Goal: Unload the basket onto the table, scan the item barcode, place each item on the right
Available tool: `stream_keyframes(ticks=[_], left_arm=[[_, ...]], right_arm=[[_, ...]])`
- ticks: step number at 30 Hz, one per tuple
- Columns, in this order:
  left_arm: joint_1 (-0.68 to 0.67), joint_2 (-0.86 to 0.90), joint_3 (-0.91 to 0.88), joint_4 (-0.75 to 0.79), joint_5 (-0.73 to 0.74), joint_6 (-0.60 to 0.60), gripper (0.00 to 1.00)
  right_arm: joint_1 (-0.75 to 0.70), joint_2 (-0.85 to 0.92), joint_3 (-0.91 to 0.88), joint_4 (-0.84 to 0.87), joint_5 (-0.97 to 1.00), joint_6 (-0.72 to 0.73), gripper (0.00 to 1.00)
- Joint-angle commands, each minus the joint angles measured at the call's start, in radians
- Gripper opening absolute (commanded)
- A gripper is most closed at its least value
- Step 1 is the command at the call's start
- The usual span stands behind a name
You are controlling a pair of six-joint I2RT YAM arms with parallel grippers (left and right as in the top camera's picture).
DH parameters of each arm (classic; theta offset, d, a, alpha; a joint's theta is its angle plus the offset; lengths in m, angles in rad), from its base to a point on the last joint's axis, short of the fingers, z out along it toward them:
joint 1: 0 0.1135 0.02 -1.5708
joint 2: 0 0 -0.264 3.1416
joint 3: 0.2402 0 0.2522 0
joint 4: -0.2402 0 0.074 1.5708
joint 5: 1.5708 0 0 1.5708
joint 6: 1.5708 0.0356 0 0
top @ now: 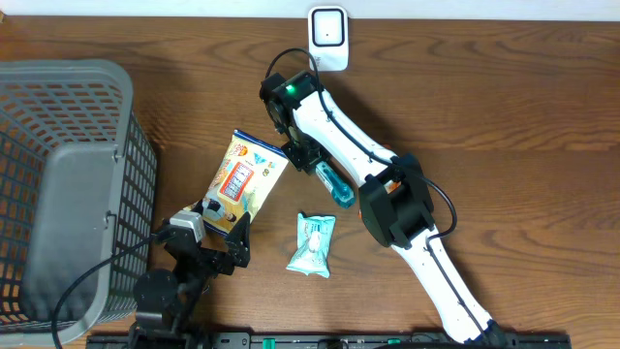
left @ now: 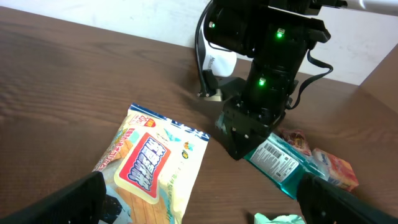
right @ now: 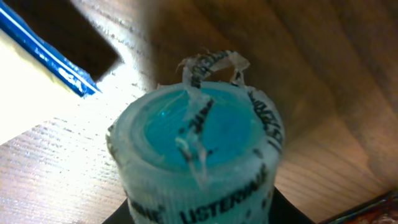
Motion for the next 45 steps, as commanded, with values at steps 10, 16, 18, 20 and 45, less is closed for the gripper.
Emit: stream_keyframes(ticks=[10, 16, 18, 20, 45], left_arm=[[0.003, -0.001, -0.015, -0.025, 0.016, 0.020, 0.98], [0.003, -0.001, -0.015, -0.025, 0.016, 0.020, 0.98], [0.003, -0.001, -0.015, -0.025, 0.016, 0.020, 0.98], [0.003, -0.001, -0.015, -0.025, 0.016, 0.020, 0.98], [0.003, -0.001, -0.015, -0.025, 0.016, 0.020, 0.98]], right_arm=[[-0.116, 0.019, 0.288, -0.180, -0.614, -0.403, 0.01], [-0.182, -0.013, 0.302, -0.187, -0.781, -0.383, 0.01], [-0.193, -0.026, 0.302, -0.187, -0.816, -0.359, 0.01], [-0.197, -0.044, 0.301, -0.187, -0.817, -0.344, 0.01], [-0.170, -0.828, -0.587, -0.127, -1.002, -0.582, 0.01]])
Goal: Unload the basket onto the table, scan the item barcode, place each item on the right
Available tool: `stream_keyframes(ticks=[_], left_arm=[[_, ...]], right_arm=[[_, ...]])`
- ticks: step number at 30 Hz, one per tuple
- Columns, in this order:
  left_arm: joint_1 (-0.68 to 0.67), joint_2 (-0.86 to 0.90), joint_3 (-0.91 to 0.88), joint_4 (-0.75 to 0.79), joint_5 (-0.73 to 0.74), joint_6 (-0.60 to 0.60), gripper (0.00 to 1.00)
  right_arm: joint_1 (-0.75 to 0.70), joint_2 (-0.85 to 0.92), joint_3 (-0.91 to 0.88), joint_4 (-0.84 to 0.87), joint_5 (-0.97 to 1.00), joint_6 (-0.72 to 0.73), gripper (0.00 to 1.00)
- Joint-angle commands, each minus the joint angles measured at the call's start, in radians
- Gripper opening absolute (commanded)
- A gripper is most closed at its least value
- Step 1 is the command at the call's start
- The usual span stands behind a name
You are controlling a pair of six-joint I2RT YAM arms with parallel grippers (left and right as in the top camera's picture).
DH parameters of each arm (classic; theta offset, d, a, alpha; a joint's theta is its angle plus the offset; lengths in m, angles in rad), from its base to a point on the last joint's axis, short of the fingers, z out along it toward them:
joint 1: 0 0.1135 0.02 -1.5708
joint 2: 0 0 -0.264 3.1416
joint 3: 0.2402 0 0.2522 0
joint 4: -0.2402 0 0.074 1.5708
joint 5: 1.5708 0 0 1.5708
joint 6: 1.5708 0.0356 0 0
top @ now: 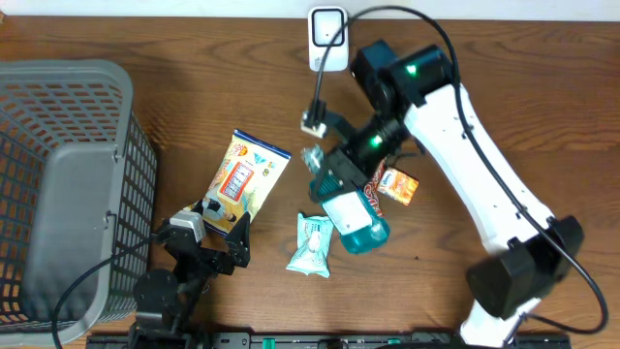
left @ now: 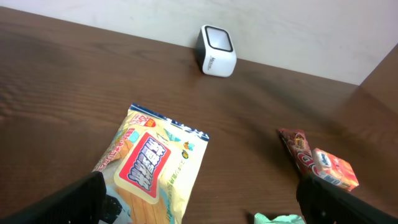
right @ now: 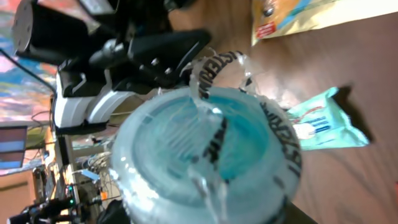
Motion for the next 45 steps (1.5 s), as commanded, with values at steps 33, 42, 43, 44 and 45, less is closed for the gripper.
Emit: stream_keyframes(ticks=[33, 42, 43, 44, 45], left_arm=[[0.003, -0.001, -0.015, -0.025, 0.016, 0.020, 0.98], [0.003, -0.001, -0.015, -0.025, 0.016, 0.020, 0.98], [0.003, -0.001, -0.015, -0.025, 0.016, 0.020, 0.98], [0.003, -0.001, -0.015, -0.025, 0.016, 0.020, 0.98], [0.003, -0.001, -0.015, -0.025, 0.016, 0.020, 0.98]], right_arm=[[0.203, -0.170, -0.436, 1.163, 1.169, 0.239, 0.01], [0.172, -0.045, -0.436, 1.502, 1.329, 0.090, 0.01], [0.172, -0.028, -0.436, 1.551, 1.361, 0.065, 0.01], [0.171, -0.007, -0.436, 1.614, 1.394, 0.029, 0.01], [0.170, 0.013, -0.435, 1.669, 1.420, -0.005, 0.01]])
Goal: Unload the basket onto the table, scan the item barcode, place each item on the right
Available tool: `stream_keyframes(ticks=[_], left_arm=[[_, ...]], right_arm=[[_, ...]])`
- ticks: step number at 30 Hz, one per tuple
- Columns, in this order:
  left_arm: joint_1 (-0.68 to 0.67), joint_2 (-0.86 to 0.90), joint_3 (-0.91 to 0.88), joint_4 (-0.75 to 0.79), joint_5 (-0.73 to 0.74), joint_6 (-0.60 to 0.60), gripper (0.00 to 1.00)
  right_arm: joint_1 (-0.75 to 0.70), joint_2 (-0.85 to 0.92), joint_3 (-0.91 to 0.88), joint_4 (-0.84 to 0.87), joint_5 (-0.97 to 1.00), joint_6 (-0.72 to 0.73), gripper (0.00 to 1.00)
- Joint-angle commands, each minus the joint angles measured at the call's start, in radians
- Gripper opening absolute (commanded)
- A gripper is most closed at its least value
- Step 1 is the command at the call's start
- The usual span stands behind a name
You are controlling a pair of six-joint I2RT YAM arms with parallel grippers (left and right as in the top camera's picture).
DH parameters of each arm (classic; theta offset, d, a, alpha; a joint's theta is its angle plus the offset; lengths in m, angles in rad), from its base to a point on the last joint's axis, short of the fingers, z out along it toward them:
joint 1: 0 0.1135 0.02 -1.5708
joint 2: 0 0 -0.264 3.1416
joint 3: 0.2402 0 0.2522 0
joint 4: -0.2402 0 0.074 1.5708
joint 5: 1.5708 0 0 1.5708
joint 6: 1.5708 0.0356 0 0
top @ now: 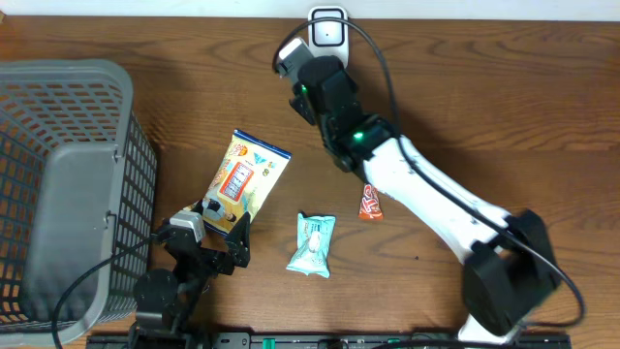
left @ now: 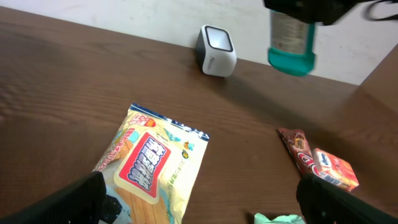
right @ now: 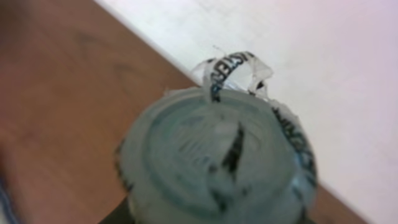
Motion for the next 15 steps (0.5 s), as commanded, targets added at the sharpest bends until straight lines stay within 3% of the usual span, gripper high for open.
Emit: stream_keyframes(ticks=[1, 4, 7, 15], left_arm=[[0.003, -0.001, -0.015, -0.025, 0.016, 0.020, 0.98], [0.003, -0.001, -0.015, -0.025, 0.016, 0.020, 0.98], [0.003, -0.001, -0.015, -0.025, 0.016, 0.020, 0.98], [0.003, -0.001, -0.015, -0.025, 0.016, 0.020, 0.98]], right_arm=[[-0.005, 0.062, 0.016, 0.154, 0.193, -0.162, 0.01], [-0.019, 0.139, 0.047, 0.292, 0.238, -0.267, 0.01], [-0.045, 0.229, 0.134, 0.322, 0.239, -0.326, 0.01], [-0.091, 0.550, 0.562, 0.322, 0.275, -0.453, 0.01]])
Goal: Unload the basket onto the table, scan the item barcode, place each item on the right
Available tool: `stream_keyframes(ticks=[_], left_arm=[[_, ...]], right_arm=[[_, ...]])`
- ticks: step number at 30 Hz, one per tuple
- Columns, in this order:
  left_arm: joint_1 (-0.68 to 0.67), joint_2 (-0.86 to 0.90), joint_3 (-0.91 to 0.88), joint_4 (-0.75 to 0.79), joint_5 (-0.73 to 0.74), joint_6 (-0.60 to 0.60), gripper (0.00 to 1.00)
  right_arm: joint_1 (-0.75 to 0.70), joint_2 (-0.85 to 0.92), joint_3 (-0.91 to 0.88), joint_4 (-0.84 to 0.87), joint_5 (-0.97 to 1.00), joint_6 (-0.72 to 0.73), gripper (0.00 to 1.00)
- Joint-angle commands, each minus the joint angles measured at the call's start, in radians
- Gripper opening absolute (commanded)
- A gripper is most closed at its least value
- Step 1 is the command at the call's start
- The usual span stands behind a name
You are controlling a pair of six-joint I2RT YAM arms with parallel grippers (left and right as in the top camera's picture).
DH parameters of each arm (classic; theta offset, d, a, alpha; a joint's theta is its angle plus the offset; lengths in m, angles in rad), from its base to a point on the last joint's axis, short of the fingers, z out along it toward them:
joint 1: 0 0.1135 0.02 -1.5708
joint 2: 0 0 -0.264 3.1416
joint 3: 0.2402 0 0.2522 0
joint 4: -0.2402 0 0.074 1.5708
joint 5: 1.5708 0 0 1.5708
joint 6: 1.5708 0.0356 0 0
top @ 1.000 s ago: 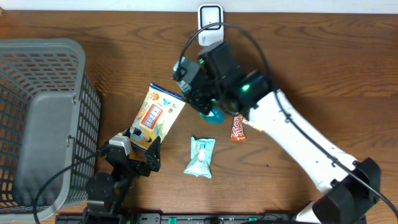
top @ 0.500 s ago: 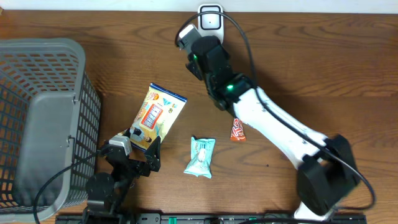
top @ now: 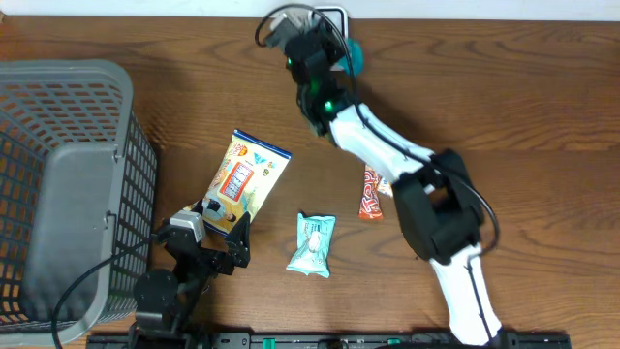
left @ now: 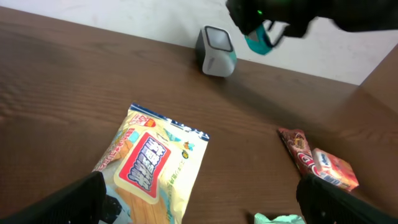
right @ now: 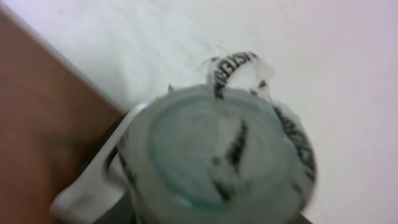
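Observation:
My right gripper [top: 312, 47] is shut on a teal mouthwash bottle [top: 354, 53] and holds it at the table's back edge, right against the white barcode scanner [left: 216, 51]. In the left wrist view the bottle [left: 260, 40] hangs tilted just right of the scanner's face. The right wrist view is filled by the bottle's base [right: 217, 155], with the scanner [right: 87, 186] at the lower left; the fingers are hidden behind the bottle. My left gripper [top: 221, 225] rests open at the lower end of a yellow snack bag [top: 244, 174].
A grey mesh basket [top: 68, 70] stands at the left. A teal packet [top: 313, 244] lies in the front middle. A red candy packet [top: 371, 192] lies right of centre. The white wall runs just behind the scanner.
The right gripper with the bottle has moved back and a little right, from above the table in front of the scanner to close beside it. The bottle is now tilted. The left arm is unchanged.
The right gripper was first down on the bottle lying on the table beside the snack bag. Then it held the bottle high over the middle of the table. Later the bottle hung upright near the scanner, and now it is right at the scanner.

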Motion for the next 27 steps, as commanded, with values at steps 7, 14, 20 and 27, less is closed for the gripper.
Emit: stream_keyframes(ticks=[7, 14, 20, 27], left_arm=[[0.003, -0.001, -0.015, -0.025, 0.016, 0.020, 0.98], [0.003, -0.001, -0.015, -0.025, 0.016, 0.020, 0.98], [0.003, -0.001, -0.015, -0.025, 0.016, 0.020, 0.98], [0.003, -0.001, -0.014, -0.025, 0.016, 0.020, 0.98]], right_arm=[[-0.052, 0.256, 0.426, 0.027, 0.051, -0.171, 0.01], [-0.063, 0.350, 0.533, 0.067, 0.034, -0.202, 0.01], [-0.074, 0.350, 0.534, 0.074, 0.025, -0.224, 0.01], [-0.086, 0.340, 0.534, 0.048, 0.090, -0.153, 0.01]])
